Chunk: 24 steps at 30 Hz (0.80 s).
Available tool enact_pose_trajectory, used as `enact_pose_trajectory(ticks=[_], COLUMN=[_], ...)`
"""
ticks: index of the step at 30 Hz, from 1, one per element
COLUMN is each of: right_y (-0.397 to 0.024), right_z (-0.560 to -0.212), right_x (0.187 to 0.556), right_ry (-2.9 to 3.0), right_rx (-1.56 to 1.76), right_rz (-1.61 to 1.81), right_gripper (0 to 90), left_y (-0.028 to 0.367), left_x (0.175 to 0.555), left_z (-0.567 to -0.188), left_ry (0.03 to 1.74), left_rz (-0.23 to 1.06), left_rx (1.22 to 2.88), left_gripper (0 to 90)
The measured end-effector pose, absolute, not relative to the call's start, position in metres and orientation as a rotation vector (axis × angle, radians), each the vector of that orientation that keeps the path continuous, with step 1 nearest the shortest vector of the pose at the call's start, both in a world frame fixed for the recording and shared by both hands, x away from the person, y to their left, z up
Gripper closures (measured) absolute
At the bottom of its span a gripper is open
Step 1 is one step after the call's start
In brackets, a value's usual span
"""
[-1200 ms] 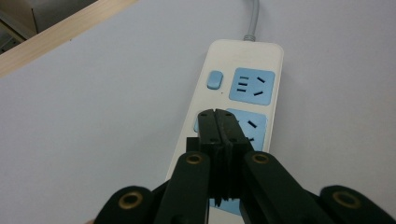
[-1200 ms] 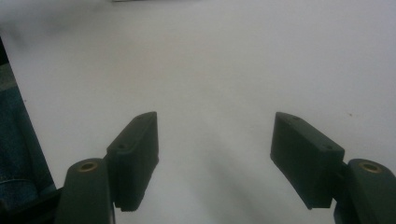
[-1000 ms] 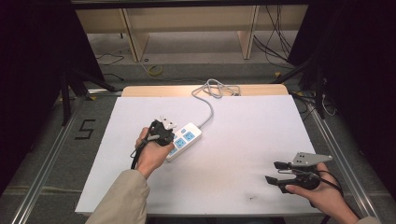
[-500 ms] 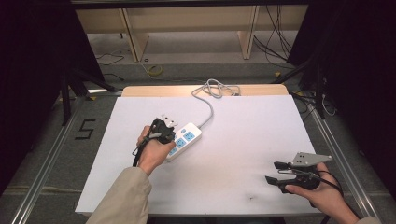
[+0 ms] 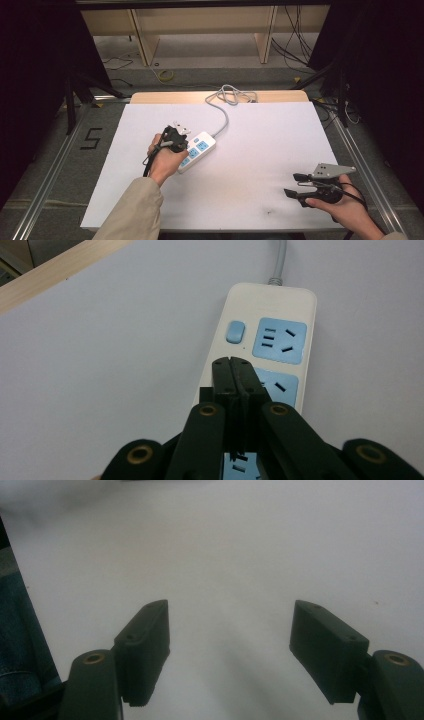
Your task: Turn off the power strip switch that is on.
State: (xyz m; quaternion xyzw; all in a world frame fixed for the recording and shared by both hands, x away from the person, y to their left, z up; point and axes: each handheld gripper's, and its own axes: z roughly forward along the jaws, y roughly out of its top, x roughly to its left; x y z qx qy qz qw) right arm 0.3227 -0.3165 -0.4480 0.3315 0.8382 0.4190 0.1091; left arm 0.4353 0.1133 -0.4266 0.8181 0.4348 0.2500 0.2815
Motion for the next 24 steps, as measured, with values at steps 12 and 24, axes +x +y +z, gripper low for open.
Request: enact_pose_trajectory(ticks=[12, 24], right_y=[-0.316, -0.316], right_z=[-0.448, -0.448], right_x=[0.323, 0.323], right_ry=[2.467, 2.471], right_rx=[0.976, 0.975], right_rz=[1.23, 1.228], right_gripper=[32.6, 32.6], left_y=[0.114, 0.11], left_x=[0.442, 0.447], left_z=[-0.428, -0.43], left_ry=[1.177, 1.168], left_rz=[0.651, 0.64], left_rx=[2.193, 2.203], left_gripper=[89.9, 89.9])
